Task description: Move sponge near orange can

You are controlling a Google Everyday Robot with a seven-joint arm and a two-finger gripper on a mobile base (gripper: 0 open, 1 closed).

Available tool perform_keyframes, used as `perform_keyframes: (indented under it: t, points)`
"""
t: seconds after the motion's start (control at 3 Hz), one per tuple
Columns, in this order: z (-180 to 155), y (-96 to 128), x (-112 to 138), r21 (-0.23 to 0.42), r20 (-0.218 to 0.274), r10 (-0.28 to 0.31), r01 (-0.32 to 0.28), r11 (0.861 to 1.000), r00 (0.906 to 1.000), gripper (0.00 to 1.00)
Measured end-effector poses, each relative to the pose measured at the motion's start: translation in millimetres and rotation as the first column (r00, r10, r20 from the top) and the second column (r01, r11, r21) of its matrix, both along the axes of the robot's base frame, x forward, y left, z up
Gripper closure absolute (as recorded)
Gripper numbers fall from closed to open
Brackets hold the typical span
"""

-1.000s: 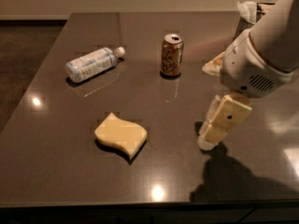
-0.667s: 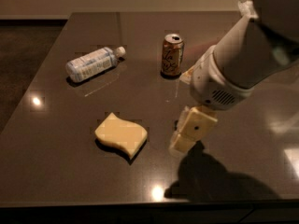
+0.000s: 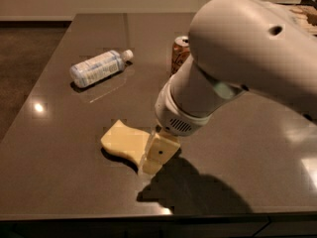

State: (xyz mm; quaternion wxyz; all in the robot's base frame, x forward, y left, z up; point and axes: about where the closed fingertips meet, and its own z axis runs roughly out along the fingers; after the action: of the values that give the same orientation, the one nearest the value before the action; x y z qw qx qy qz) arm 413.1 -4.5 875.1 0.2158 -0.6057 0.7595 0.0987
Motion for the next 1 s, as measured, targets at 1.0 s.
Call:
perform_keyframes:
  t: [1.0]
  points:
    - [-32.6,34.5,5.6,-0.026,-0.041,-0.042,0.041,0.999,0.9983,0.00]
